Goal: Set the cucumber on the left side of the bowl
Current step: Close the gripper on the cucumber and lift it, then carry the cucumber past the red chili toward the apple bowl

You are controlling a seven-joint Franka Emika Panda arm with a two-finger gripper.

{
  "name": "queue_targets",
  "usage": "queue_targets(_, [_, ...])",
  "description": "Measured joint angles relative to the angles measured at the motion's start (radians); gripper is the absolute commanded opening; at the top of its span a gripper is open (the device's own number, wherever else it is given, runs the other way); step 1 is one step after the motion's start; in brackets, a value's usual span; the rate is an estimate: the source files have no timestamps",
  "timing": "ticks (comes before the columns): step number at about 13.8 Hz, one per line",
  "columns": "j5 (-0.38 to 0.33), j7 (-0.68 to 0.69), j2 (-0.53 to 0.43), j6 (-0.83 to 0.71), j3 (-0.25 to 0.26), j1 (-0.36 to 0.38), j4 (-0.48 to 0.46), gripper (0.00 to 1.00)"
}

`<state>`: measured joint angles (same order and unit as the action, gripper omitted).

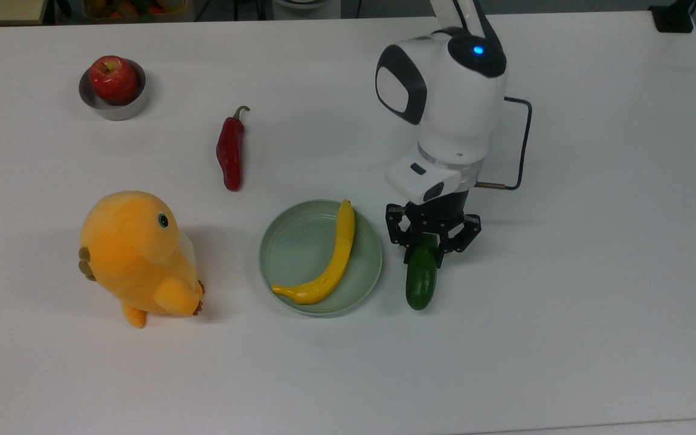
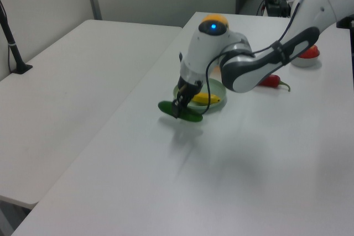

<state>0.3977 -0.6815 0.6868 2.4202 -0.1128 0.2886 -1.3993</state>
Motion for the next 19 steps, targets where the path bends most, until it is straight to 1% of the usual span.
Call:
queue_targets(2, [0.001,0.003,-0.081,0.000,0.000,-0.008,-0.022,0.09])
queue_targets(4, [-0.004,0.043,-0.201,-0.005,0.000,-0.031,-0.112,0.09])
queue_targets(5, [-0.021,0.085,-0.280,-0.006,0.000,-0.045,-0.190,0.09])
queue_targets(6, [-0.035,0.115,-0.330,-0.016,0.000,-0.054,-0.243,0.09])
queue_targets(7, [-0.052,0.156,-0.380,-0.037,0.000,-0.064,-0.297,0.09])
queue_targets(9, [-0.125,0.282,-0.509,-0.128,0.001,-0.097,-0.421,0.09])
queue_targets(10, [-0.157,0.324,-0.546,-0.165,0.004,-0.108,-0.450,0.09])
queue_targets(11, [-0.201,0.393,-0.599,-0.228,0.018,-0.123,-0.485,0.09])
queue_targets(12, [-0.220,0.452,-0.649,-0.296,0.044,-0.133,-0.510,0.09])
queue_targets(14, [-0.227,0.571,-0.725,-0.401,0.116,-0.145,-0.538,0.09])
queue_targets(15, [-0.228,0.644,-0.756,-0.425,0.142,-0.164,-0.557,0.09])
queue_targets(16, [-0.228,0.696,-0.780,-0.430,0.157,-0.182,-0.576,0.09])
queue_targets(19, [-0.239,0.793,-0.851,-0.431,0.205,-0.228,-0.655,0.09])
